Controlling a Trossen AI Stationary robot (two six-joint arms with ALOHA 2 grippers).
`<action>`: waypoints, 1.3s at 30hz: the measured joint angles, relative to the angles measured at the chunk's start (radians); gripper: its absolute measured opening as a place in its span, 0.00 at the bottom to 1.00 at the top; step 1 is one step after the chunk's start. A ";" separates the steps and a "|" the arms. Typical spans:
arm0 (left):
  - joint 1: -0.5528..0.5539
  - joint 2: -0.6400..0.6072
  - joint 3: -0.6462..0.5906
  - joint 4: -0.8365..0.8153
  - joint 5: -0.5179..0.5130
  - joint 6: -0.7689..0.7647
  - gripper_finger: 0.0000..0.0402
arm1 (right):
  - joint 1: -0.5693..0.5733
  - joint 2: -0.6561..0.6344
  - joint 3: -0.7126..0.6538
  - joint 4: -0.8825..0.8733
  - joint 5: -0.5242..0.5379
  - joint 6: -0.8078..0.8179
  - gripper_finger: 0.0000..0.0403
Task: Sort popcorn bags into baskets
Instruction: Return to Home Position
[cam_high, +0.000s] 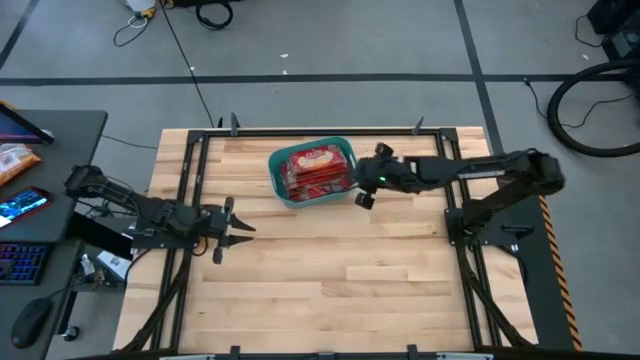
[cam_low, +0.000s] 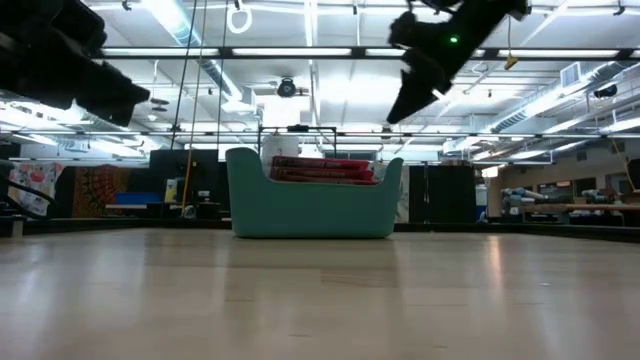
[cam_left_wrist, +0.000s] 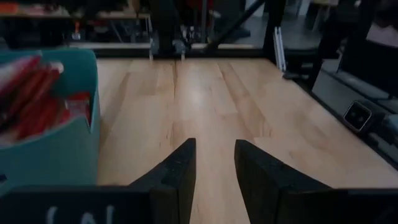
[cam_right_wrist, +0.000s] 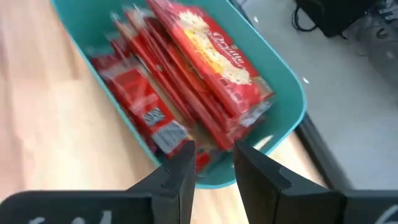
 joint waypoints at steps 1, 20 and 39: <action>0.000 -0.022 0.000 -0.005 0.000 0.012 0.29 | 0.004 -0.031 -0.045 0.048 -0.004 0.022 0.28; 0.000 -0.309 -0.035 -0.157 -0.042 0.048 0.29 | 0.073 -0.497 -0.683 0.761 -0.003 0.214 0.28; -0.001 -0.328 -0.050 -0.114 0.007 0.278 0.29 | 0.073 -0.642 -0.980 1.164 -0.020 0.294 0.28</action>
